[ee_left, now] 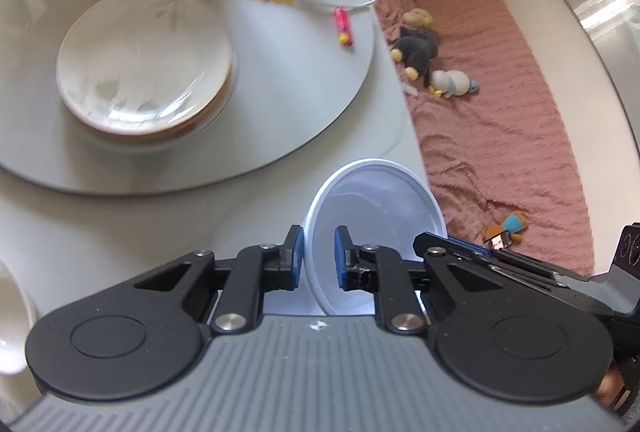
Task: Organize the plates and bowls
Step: 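Lift the plastic bowl with both tools toward the other plastic bowl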
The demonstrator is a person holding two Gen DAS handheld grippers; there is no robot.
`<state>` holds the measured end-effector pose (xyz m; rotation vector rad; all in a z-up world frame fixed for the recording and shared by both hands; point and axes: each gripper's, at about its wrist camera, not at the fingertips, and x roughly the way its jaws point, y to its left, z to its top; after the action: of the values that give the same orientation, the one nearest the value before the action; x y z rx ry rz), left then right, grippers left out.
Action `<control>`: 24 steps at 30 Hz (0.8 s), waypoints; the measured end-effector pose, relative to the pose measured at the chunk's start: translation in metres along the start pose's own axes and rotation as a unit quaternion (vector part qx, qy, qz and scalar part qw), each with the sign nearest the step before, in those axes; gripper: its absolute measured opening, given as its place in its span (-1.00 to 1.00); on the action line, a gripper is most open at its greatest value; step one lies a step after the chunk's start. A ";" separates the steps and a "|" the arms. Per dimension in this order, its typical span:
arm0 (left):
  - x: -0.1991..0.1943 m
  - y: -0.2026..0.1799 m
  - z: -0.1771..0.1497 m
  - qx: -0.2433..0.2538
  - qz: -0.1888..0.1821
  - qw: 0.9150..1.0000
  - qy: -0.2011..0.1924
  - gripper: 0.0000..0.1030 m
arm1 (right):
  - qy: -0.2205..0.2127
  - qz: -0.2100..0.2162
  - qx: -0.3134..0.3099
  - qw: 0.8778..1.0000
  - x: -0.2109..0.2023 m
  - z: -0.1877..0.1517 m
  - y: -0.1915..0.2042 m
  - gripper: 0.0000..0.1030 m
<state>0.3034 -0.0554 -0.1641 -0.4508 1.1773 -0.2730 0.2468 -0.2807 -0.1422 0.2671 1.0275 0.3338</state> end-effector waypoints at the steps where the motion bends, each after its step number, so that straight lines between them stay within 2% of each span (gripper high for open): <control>1: 0.002 0.004 -0.003 -0.002 0.002 1.000 0.005 -0.63 | 0.004 -0.001 -0.001 1.000 0.003 -0.003 0.002 -0.69; 13: 0.034 0.033 -0.037 -0.018 0.025 0.998 0.055 -0.63 | 0.062 -0.017 -0.006 0.998 0.032 -0.034 0.006 -0.65; 19: 0.056 0.028 -0.036 -0.005 0.053 0.995 0.082 -0.62 | 0.086 -0.030 -0.013 0.996 0.049 -0.037 0.009 -0.64; 24: 0.066 0.029 -0.034 -0.012 0.059 0.994 0.093 -0.62 | 0.089 -0.035 -0.014 0.995 0.054 -0.038 0.006 -0.64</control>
<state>0.2949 -0.0648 -0.2426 -0.3802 1.3863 -0.2021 0.2387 -0.2520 -0.2007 0.1777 1.2045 0.3122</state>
